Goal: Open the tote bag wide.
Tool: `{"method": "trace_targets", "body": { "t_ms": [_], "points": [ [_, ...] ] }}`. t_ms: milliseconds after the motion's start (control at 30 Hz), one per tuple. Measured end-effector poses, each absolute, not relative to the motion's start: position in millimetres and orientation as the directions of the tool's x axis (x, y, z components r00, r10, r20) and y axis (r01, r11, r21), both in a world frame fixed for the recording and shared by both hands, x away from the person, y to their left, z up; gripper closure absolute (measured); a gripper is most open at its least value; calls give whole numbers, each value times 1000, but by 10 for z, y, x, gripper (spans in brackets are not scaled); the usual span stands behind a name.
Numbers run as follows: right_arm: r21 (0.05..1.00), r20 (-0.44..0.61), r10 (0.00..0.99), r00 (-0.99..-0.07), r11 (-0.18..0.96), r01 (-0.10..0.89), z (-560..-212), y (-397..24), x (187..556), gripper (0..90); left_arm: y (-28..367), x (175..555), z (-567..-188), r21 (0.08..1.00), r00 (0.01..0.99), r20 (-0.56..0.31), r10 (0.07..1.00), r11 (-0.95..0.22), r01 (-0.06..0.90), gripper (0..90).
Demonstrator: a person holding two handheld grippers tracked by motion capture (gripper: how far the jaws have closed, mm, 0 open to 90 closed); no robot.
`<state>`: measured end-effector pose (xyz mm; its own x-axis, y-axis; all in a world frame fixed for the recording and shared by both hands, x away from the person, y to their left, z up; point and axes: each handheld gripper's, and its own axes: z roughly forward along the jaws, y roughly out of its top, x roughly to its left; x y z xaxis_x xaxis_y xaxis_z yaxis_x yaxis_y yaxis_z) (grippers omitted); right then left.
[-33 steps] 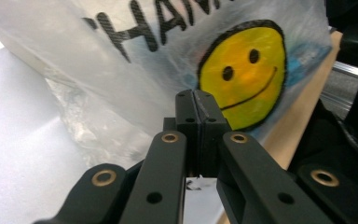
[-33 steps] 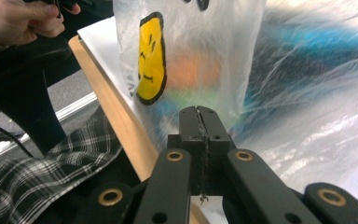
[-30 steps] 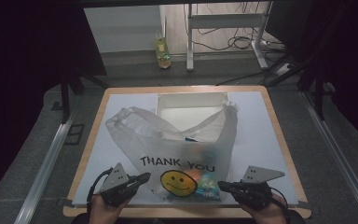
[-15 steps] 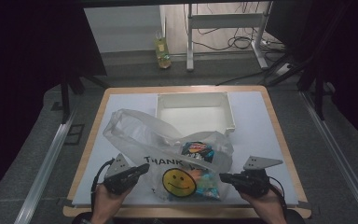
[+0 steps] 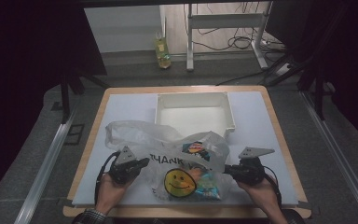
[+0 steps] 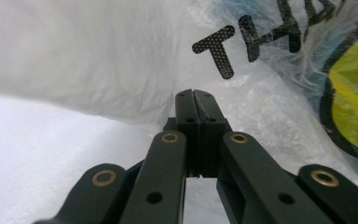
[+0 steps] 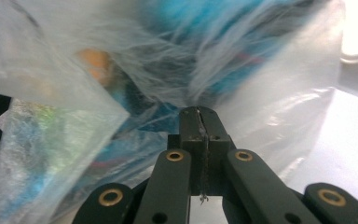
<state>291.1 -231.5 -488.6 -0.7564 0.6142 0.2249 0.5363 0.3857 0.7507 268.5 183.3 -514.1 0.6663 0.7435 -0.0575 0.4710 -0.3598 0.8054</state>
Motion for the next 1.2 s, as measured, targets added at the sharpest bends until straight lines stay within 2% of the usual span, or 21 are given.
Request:
{"method": "trace_targets", "body": {
  "t_ms": [233,400,667,833,1000,1133,1200],
  "points": [
    [777,200,606,-770,380,501,-4751,-2382,2807,892,1880,2432,-4986,833,692,-62,719,-345,433,891],
    [769,212,606,-766,380,514,-4731,-2444,2746,890,1995,2219,-4865,851,699,-112,707,-295,435,891],
    [754,217,613,-759,389,529,-4735,-2483,2706,888,2104,2124,-4601,869,704,-170,690,-232,437,891],
    [757,216,611,-761,388,526,-4724,-2481,2696,884,2098,2142,-4242,887,726,-144,672,-238,395,891],
    [756,210,615,-760,391,525,-4720,-2496,2698,880,1975,2332,-3894,908,728,-62,683,-265,326,891],
    [756,207,615,-760,393,524,-4715,-2511,2695,877,1911,2466,-3918,902,716,-35,697,-286,322,891],
    [755,209,617,-759,392,526,-4717,-2517,2694,876,1843,2646,-4074,890,701,-43,711,-292,350,891]
  ]
}}
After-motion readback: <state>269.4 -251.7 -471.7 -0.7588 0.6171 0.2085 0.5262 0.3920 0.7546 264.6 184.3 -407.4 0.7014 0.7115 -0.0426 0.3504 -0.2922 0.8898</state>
